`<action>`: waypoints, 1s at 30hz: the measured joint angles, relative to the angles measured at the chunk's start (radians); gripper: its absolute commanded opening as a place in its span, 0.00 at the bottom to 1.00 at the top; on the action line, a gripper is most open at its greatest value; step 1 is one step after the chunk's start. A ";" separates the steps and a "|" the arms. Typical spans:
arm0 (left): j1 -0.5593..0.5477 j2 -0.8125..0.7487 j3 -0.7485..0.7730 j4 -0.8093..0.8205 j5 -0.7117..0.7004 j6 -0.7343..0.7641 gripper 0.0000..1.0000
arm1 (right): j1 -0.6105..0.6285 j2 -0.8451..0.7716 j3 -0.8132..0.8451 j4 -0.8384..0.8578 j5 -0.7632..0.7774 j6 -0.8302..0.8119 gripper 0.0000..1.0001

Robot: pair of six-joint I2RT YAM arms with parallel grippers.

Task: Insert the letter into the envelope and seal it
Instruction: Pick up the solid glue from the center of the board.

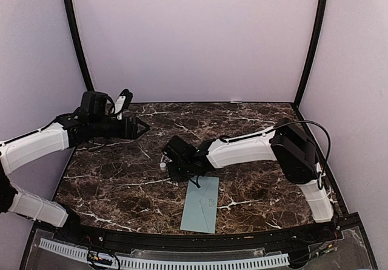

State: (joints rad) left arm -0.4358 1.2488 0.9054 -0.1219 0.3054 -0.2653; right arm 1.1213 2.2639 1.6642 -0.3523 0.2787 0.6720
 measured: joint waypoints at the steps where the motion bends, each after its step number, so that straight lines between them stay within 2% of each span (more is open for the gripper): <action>1: 0.000 -0.010 -0.007 0.004 -0.003 0.000 0.69 | -0.001 -0.013 -0.023 0.016 -0.006 0.002 0.14; 6: 0.000 -0.086 -0.030 0.041 -0.029 -0.031 0.68 | -0.014 -0.150 -0.205 0.129 -0.059 0.017 0.12; 10: 0.000 -0.191 -0.102 0.139 -0.020 -0.150 0.66 | -0.044 -0.337 -0.367 0.268 -0.108 0.026 0.12; 15: -0.026 -0.266 -0.167 0.278 0.061 -0.309 0.65 | -0.071 -0.549 -0.519 0.500 -0.179 0.021 0.12; 23: -0.263 -0.263 -0.170 0.496 0.148 -0.418 0.67 | -0.071 -0.819 -0.790 0.845 -0.302 0.017 0.11; 26: -0.355 -0.238 -0.167 0.607 0.159 -0.444 0.67 | -0.071 -0.889 -0.848 0.948 -0.349 0.015 0.11; 30: -0.447 -0.152 -0.118 0.662 0.153 -0.445 0.67 | -0.070 -0.958 -0.899 1.070 -0.416 0.013 0.11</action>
State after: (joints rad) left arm -0.8825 1.0966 0.7876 0.5400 0.4583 -0.7105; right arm 1.0512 1.3060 0.7654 0.7174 -0.1371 0.6846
